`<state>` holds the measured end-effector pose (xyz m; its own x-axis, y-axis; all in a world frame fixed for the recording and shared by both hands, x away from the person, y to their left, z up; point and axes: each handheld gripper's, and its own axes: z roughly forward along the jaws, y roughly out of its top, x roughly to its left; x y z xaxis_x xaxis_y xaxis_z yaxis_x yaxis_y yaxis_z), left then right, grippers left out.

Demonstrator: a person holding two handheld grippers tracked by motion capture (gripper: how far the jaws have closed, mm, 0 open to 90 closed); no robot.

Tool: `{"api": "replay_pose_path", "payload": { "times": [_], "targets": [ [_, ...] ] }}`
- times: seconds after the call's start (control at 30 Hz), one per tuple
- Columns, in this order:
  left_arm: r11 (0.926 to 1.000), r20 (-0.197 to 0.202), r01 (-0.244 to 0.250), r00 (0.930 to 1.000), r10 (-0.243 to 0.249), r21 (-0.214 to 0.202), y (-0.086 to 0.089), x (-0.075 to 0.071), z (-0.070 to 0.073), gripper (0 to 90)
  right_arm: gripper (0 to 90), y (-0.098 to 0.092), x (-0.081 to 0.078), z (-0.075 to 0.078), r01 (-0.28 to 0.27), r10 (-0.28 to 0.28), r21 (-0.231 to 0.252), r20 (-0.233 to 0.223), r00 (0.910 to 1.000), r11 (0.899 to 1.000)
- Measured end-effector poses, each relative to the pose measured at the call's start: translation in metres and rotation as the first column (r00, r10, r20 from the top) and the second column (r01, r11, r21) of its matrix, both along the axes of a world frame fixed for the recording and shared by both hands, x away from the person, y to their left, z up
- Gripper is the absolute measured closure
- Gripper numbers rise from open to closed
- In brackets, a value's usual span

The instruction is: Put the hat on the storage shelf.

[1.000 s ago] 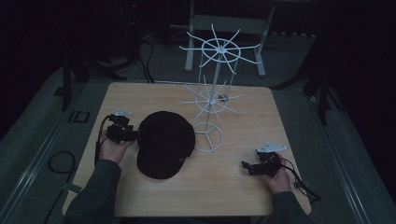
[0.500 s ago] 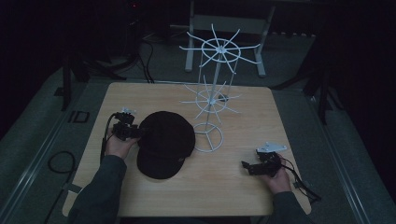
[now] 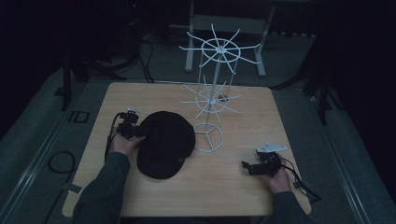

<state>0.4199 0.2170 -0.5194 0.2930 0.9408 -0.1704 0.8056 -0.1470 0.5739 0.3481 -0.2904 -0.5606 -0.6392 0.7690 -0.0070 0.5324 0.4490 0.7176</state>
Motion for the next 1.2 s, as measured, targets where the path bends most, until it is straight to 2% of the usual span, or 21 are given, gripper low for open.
{"api": "replay_pose_path", "payload": {
  "times": [0.3,0.47,0.6,0.73,0.83,1.0,1.2],
  "targets": [
    [0.9998,-0.053,-0.013,0.9985,0.012,-0.018,-0.002,0.007,-0.008,44.9,12.2,0.000,0.000,0.000,0.000,0.000,0.000,0.000,1.0000,1.000],
    [0.9999,-0.086,-0.015,0.9962,0.015,0.003,-0.005,0.011,-0.009,47.2,12.2,0.000,0.000,0.000,0.000,0.000,0.000,0.000,1.0000,1.000],
    [0.9999,-0.113,-0.006,0.9936,0.005,-0.010,-0.006,0.013,-0.010,55.0,12.2,0.000,0.000,0.000,0.000,0.000,0.000,0.000,1.0000,1.000],
    [0.9998,-0.135,0.002,0.9909,0.000,0.019,-0.009,0.015,-0.008,64.0,12.2,0.000,0.000,0.000,0.000,0.000,0.000,0.000,1.0000,1.000],
    [0.9994,-0.139,0.003,0.9903,0.002,0.036,-0.010,0.015,-0.008,70.1,12.1,0.000,0.000,0.000,0.000,0.000,0.000,0.000,1.0000,1.000],
    [0.9996,-0.135,-0.016,0.9906,0.019,0.024,-0.009,0.015,-0.007,75.8,12.2,0.000,0.000,0.000,0.000,0.000,0.000,0.000,1.0000,1.000],
    [0.9996,-0.124,-0.028,0.9919,0.028,0.001,-0.006,0.013,-0.005,77.5,12.2,0.000,0.000,0.000,0.000,0.000,0.000,0.000,1.0000,1.000]
  ]
}}
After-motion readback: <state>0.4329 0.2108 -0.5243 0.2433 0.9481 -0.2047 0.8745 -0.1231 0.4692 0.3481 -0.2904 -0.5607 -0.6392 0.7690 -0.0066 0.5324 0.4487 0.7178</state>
